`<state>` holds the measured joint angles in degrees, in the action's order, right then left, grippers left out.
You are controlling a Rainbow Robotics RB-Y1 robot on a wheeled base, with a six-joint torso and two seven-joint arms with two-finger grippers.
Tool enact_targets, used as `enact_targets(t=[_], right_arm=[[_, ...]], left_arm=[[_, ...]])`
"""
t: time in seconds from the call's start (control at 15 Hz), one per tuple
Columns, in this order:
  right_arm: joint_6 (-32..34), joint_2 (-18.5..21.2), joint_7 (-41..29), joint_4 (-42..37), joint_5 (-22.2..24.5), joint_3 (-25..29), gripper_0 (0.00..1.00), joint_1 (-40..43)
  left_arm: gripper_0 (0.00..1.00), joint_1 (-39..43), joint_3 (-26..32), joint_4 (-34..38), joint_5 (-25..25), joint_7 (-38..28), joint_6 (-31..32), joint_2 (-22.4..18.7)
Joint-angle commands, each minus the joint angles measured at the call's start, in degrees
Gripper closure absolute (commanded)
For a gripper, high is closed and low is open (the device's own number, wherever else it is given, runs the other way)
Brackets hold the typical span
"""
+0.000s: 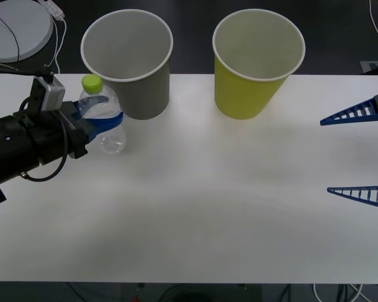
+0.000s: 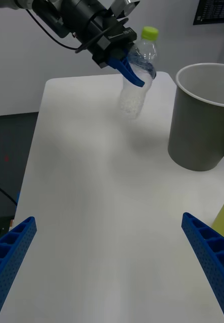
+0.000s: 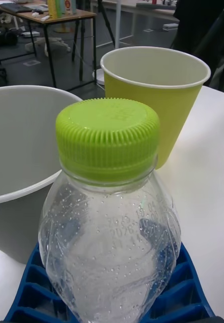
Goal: Put the can into the green bin and the plastic bottle into the gray bin
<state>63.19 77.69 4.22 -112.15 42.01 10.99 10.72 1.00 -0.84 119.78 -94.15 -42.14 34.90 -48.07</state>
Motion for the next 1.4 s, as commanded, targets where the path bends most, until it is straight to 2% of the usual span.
enact_targets(t=[0.07,0.33,0.73,1.2,1.4], right_arm=[[0.0,0.0,0.0,0.0,0.0,0.0,0.0,0.0],[0.0,0.0,0.0,0.0,0.0,0.0,0.0,0.0],[0.0,0.0,0.0,0.0,0.0,0.0,0.0,0.0],[0.0,0.0,0.0,0.0,0.0,0.0,0.0,0.0],[0.0,0.0,0.0,0.0,0.0,0.0,0.0,0.0]], left_arm=[[1.0,1.81,6.47,3.97,-0.51,-4.97,6.41,-0.97],[1.0,3.04,12.27,7.67,0.2,-12.44,9.93,-6.86],[1.0,2.95,16.22,6.87,6.61,-14.46,9.93,-16.53],[1.0,2.34,17.19,3.45,13.73,-14.64,10.28,-27.6],[1.0,-4.25,17.19,-0.77,15.14,-14.46,19.33,-29.36]])
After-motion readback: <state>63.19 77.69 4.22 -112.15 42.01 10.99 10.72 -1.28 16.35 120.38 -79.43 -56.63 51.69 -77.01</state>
